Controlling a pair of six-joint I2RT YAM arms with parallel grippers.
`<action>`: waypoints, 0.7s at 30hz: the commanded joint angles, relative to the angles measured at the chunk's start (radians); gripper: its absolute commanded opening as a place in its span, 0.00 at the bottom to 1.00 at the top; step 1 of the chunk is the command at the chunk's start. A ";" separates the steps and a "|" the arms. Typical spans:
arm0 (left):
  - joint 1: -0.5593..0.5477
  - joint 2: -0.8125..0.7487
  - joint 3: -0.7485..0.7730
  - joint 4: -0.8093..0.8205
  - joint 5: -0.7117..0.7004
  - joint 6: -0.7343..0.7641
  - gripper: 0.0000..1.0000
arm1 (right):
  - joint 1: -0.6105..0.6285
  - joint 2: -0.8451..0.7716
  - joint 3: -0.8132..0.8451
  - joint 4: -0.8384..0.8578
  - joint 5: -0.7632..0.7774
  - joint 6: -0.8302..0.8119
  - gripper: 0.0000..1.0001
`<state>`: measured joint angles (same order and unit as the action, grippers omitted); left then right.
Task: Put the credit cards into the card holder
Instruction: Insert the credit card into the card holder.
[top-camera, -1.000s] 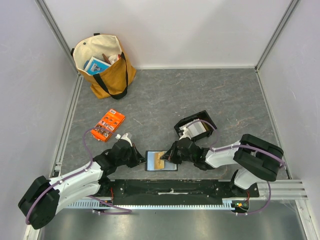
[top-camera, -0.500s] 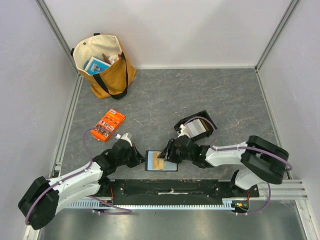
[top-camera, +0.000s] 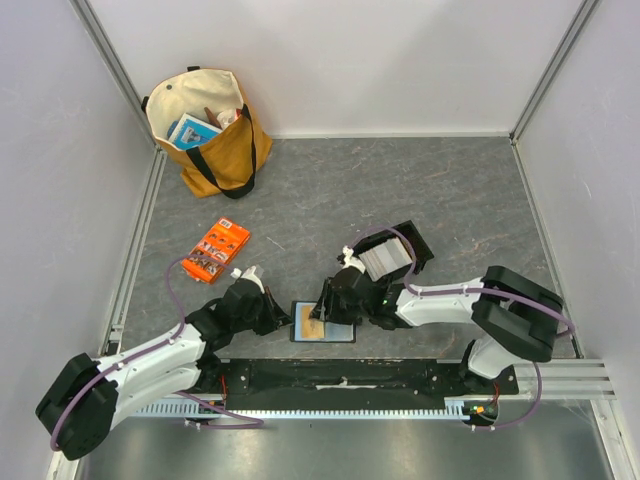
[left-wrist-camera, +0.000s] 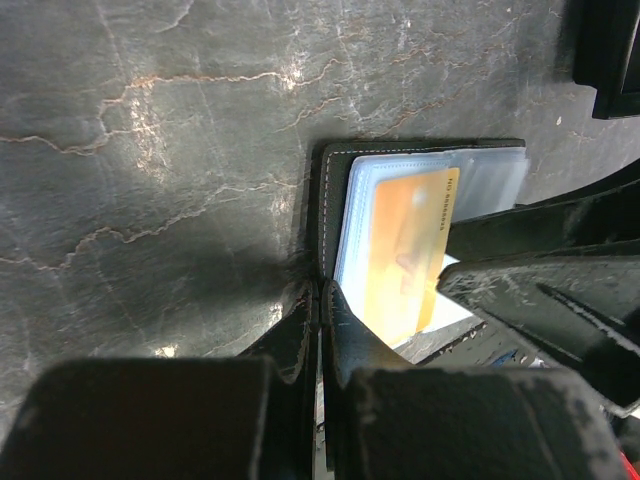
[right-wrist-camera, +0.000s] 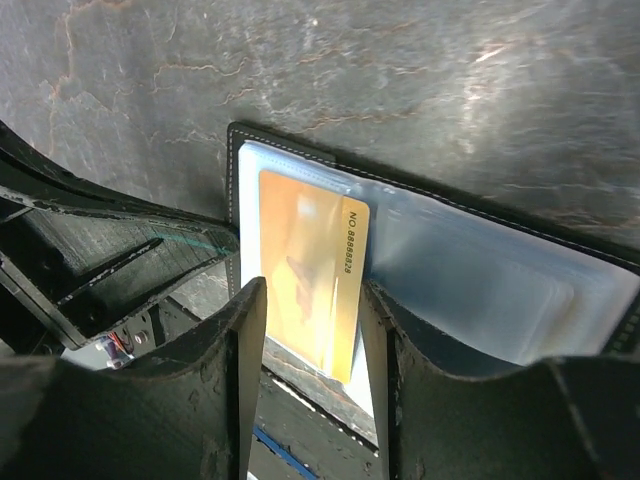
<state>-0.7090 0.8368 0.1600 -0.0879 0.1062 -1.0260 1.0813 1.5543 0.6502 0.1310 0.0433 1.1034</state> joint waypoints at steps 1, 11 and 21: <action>-0.003 -0.013 0.012 0.008 -0.007 0.026 0.02 | 0.031 0.070 0.057 -0.010 -0.034 -0.033 0.48; -0.004 -0.036 0.013 -0.001 -0.008 0.018 0.02 | 0.066 0.101 0.138 -0.004 -0.040 -0.057 0.39; -0.003 -0.137 0.090 -0.121 -0.023 0.047 0.02 | 0.063 -0.144 0.117 -0.287 0.246 -0.122 0.55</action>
<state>-0.7090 0.7345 0.1757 -0.1772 0.0879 -1.0252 1.1442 1.5478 0.7509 -0.0135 0.1188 1.0157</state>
